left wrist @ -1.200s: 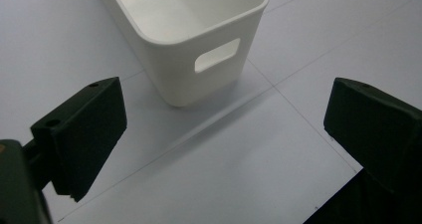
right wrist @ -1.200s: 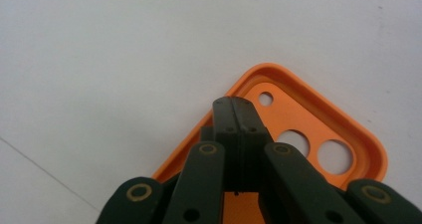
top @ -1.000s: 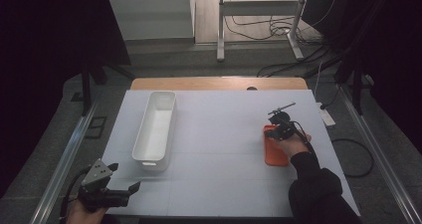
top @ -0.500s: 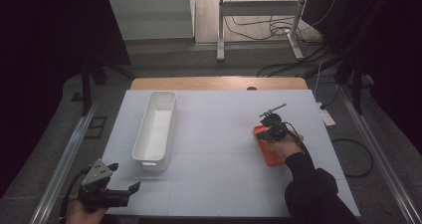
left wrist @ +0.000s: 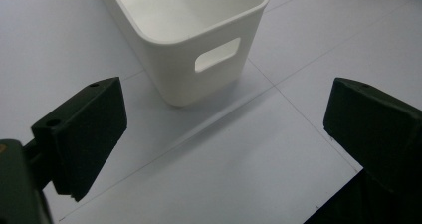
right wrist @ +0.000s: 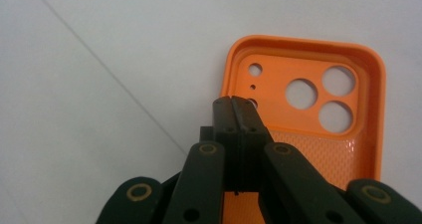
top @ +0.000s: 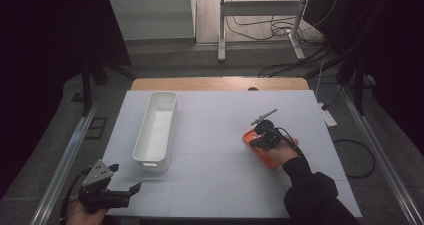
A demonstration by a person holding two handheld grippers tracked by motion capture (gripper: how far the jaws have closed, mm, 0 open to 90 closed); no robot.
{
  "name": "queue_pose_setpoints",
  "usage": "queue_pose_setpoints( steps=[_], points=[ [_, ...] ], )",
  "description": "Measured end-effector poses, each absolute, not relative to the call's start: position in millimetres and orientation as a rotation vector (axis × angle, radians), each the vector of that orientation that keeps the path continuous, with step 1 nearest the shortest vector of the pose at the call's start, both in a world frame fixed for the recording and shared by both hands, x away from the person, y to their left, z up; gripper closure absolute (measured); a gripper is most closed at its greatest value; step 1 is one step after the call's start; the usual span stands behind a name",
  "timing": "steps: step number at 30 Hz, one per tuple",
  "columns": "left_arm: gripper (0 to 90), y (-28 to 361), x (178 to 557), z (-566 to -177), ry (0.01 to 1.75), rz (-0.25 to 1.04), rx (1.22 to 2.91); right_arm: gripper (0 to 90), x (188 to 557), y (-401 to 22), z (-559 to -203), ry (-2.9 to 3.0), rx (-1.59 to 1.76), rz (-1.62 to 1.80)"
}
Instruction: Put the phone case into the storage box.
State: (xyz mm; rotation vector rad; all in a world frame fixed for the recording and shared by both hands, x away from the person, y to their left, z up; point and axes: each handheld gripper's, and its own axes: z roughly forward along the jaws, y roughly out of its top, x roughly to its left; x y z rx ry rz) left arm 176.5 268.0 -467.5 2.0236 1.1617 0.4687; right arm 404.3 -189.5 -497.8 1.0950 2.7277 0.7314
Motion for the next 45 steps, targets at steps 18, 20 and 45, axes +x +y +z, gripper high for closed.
queue_pose_setpoints(
  steps=[18,20,45],
  points=[
    [4.2,268,176,-467,1.162,0.466,2.020,86.4,391,-188,-491,2.724,1.030,0.771],
    [4.2,268,176,-467,1.162,0.466,2.020,82.1,389,-190,-487,2.702,1.022,0.804],
    [4.2,268,176,-467,1.158,0.465,2.016,6.4,386,-237,-462,2.539,1.188,0.854]
  ],
)
